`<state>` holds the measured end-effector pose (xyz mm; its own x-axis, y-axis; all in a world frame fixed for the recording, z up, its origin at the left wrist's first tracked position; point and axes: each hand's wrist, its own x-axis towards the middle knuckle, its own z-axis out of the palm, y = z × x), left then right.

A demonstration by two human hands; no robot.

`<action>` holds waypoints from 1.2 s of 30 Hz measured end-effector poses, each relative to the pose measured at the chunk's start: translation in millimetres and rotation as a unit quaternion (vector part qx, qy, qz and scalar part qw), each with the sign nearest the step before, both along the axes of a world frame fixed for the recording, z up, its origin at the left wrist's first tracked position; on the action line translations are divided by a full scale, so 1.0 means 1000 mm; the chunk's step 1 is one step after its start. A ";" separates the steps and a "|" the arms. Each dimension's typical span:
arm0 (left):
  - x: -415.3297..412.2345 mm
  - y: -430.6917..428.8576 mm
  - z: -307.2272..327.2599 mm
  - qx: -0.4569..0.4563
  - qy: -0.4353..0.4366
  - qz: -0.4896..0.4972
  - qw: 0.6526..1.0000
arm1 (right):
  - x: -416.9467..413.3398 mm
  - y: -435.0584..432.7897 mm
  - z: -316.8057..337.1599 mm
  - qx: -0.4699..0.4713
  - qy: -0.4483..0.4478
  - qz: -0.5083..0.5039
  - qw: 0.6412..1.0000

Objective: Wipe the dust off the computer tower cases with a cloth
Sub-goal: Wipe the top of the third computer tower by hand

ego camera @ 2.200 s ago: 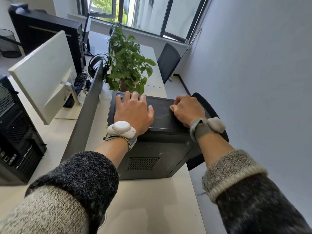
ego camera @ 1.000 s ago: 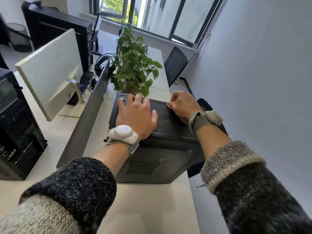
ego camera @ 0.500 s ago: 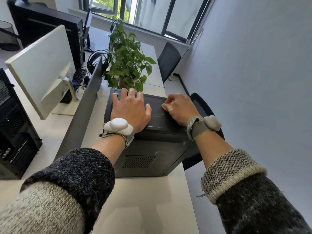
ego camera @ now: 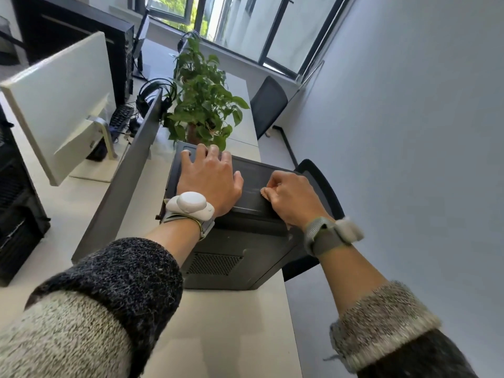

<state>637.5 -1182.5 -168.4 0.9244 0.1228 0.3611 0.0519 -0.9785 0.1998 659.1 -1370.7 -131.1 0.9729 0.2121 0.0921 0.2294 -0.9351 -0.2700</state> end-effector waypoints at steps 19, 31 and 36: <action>0.000 0.005 0.001 -0.002 0.003 -0.002 1.000 | -0.051 -0.017 -0.006 0.027 -0.021 0.027 0.999; 0.001 0.003 0.000 -0.006 -0.005 -0.010 1.000 | -0.069 0.026 -0.009 -0.006 -0.101 0.048 0.994; 0.003 0.004 -0.004 -0.008 -0.014 -0.005 1.000 | -0.038 0.002 0.014 -0.082 -0.105 -0.008 0.991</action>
